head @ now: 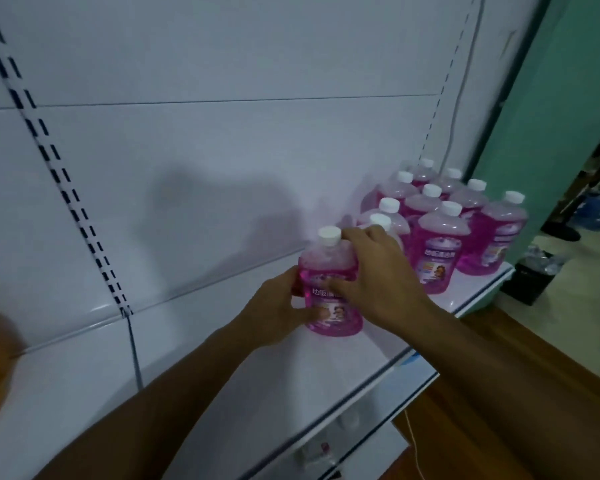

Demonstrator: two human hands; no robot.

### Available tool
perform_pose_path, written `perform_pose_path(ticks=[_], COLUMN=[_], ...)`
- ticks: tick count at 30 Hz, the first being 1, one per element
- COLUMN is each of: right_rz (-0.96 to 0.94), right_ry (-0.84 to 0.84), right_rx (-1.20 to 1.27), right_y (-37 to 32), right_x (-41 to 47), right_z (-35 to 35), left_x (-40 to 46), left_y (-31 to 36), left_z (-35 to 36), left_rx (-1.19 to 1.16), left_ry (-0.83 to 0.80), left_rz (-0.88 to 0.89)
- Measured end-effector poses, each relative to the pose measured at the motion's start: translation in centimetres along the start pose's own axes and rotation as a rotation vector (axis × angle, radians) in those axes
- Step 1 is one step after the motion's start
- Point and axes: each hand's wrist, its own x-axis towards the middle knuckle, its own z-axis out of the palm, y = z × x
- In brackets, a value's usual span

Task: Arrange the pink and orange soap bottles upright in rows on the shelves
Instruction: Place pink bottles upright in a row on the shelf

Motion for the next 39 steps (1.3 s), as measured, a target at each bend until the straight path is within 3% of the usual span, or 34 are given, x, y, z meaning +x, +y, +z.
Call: perform_pose_path(ticks=[4,8,11,15,28,31,33,36,39], right_rz=[-0.119,-0.241,-0.341,-0.439,-0.563,-0.559,-0.57,-0.557,-0.567], right_ry=[-0.028,-0.076,-0.104,-0.154,-0.148,-0.114,-0.113,-0.126,-0.077], right_rx=[0.062,0.168,0.2,0.25,0.325,0.284,0.226,0.149,0.009], right_y=[-3.3,-6.9,-8.9,-9.9,-9.9,-9.8,-9.6,-9.2,-8.3], right_x=[3.3,6.9,9.0,10.6,11.6,11.1,10.5,9.4,8.2], right_z=[2.6,6.0,7.9,9.4,11.5,11.3,10.9,10.1,8.4], left_x=[-1.6,-3.3,-4.1,-4.8,-5.2,-5.3,-5.9,-6.9,-6.8], left_y=[-2.3,-4.2,-5.4,-6.0,-5.4,-4.9,-4.8,-4.2,-3.4], left_z=[-4.3,-8.2,-9.4,-9.5,-7.8,-7.4,-6.9,-5.7,-4.2], left_rx=[-0.004,0.026,0.032,0.09,0.175,0.274,0.357,0.416,0.443], left_ry=[0.121,0.38,0.563,0.684,0.807,0.775,0.856,0.915,0.741], left_rz=[-0.072,-0.172,-0.217,-0.283,-0.443,-0.479,-0.516,-0.403,-0.237])
